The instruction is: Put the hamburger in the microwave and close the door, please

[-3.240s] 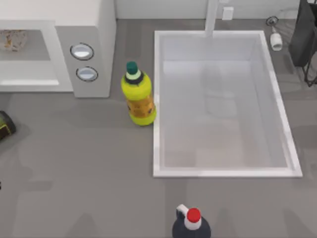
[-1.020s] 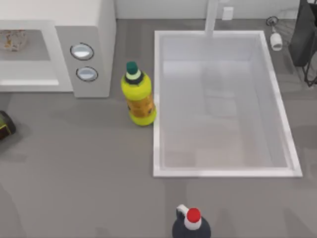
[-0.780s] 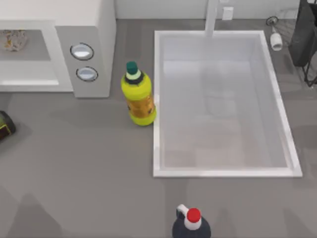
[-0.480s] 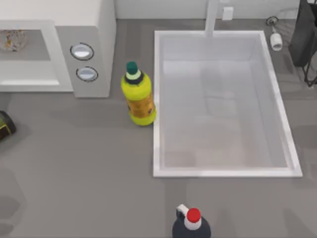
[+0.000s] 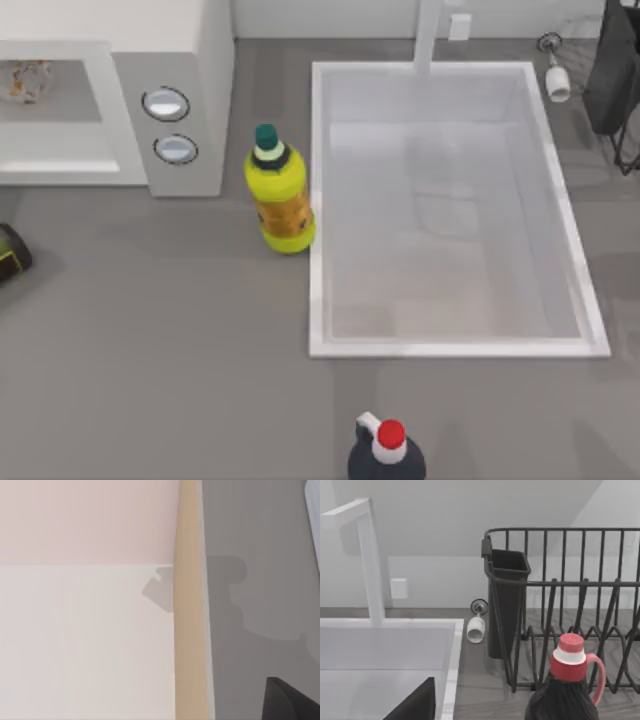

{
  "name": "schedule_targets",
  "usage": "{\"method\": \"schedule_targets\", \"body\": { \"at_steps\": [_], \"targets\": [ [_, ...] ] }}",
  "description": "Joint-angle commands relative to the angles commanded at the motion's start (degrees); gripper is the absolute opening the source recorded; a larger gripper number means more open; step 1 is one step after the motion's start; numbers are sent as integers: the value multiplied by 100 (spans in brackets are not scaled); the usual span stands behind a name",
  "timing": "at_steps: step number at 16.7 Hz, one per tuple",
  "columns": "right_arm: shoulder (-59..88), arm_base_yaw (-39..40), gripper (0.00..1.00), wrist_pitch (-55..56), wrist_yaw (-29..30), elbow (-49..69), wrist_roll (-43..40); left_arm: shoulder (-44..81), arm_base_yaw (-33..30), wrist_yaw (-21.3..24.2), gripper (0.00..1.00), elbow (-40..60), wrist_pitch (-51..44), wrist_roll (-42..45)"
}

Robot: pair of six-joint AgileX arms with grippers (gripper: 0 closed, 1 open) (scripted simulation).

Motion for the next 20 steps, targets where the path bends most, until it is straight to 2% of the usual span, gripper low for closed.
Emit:
{"method": "schedule_targets", "body": {
  "at_steps": [6,14,20],
  "targets": [
    [0,0,100,0,0,0,0,64,-34,7,0,-193,235,12],
    [0,0,100,0,0,0,0,661,17,12,0,-1469,2133,27],
    [0,0,100,0,0,0,0,572,-62,-3,0,-1609,2225,-25]
  ]
}}
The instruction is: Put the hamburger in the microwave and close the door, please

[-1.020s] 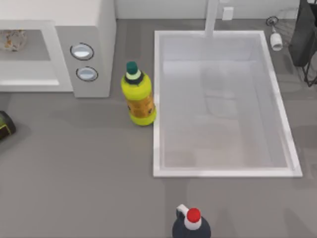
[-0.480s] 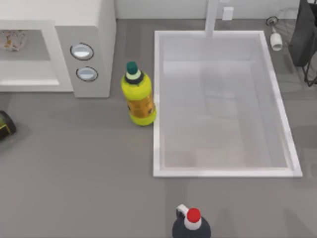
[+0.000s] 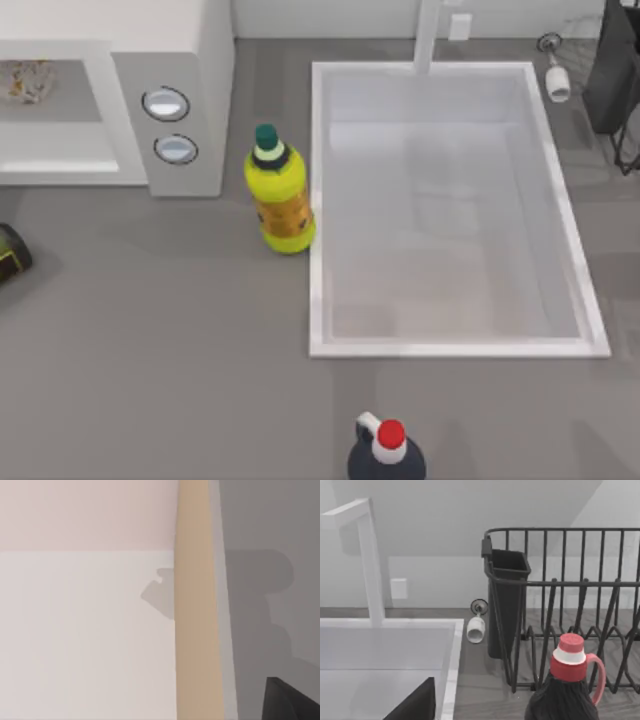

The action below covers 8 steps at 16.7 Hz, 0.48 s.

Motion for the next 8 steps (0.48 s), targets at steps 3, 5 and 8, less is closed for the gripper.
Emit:
{"method": "schedule_targets", "body": {
  "at_steps": [3,5,8],
  "targets": [
    [0,0,100,0,0,0,0,-463,-249,-124,0,-546,270,-281],
    [0,0,100,0,0,0,0,-865,-467,-249,0,-1090,508,-534],
    [0,0,100,0,0,0,0,-1439,-786,-405,0,-1852,859,-881]
  ]
}}
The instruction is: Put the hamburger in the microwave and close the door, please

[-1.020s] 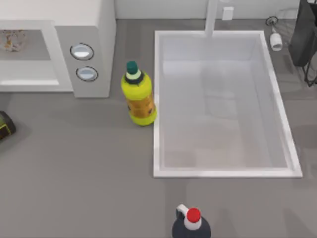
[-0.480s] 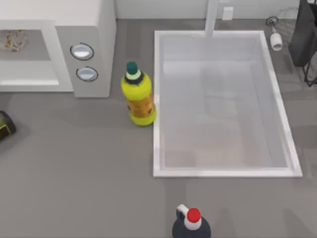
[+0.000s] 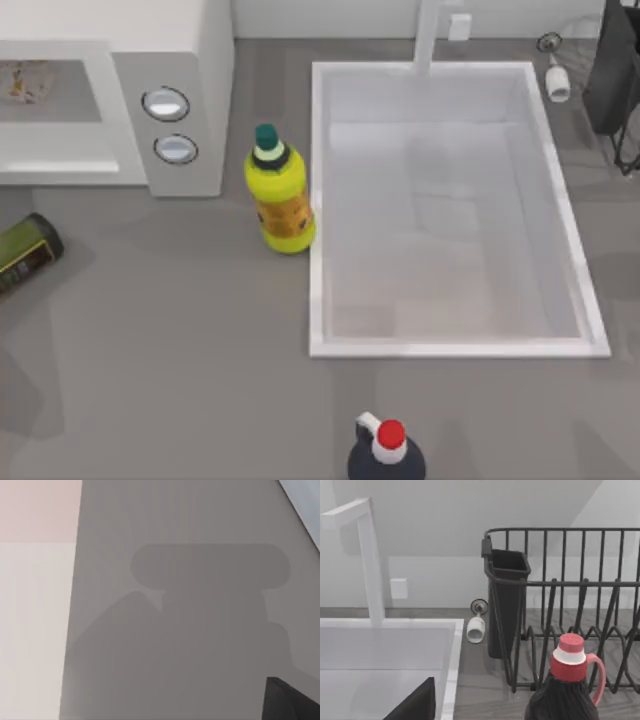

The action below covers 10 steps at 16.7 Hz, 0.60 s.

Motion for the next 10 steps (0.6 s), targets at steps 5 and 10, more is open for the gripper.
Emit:
{"method": "schedule_targets", "body": {
  "at_steps": [5,10],
  "targets": [
    [0,0,100,0,0,0,0,-255,-142,-61,0,-265,160,-157],
    [0,0,100,0,0,0,0,-561,-416,-213,0,-546,260,-448]
  ]
}}
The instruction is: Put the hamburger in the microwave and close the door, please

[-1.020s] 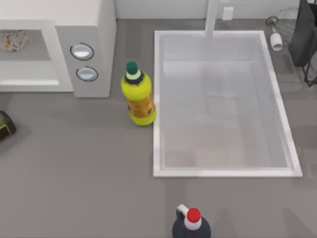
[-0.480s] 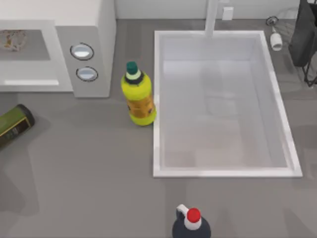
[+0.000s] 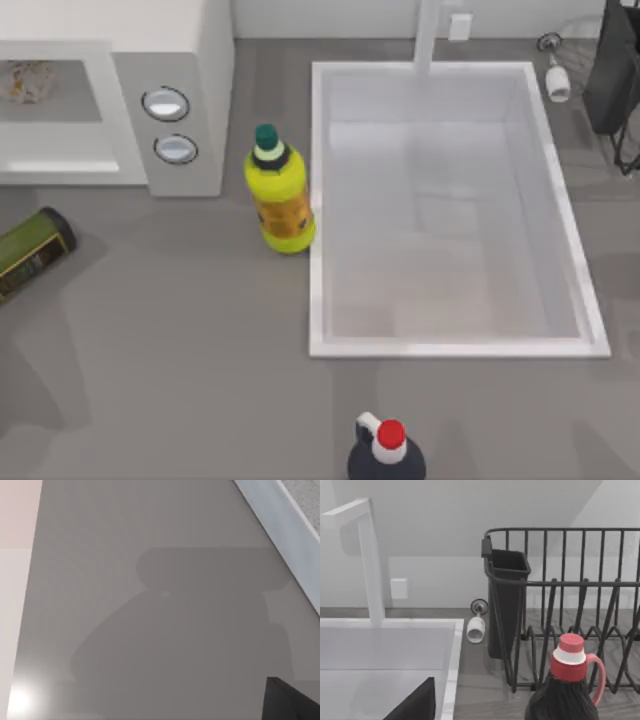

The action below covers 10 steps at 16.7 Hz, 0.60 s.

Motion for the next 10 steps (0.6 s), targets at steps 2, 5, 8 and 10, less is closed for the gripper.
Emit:
{"method": "schedule_targets", "body": {
  "at_steps": [2,5,8,10],
  "targets": [
    [0,0,100,0,0,0,0,-358,-323,-207,0,-307,117,-327],
    [0,0,100,0,0,0,0,-925,-905,-550,0,-851,300,-856],
    [0,0,100,0,0,0,0,-1377,-1353,-801,0,-1253,460,-1268],
    [0,0,100,0,0,0,0,-1473,-1438,-851,0,-1328,496,-1353]
  ]
}}
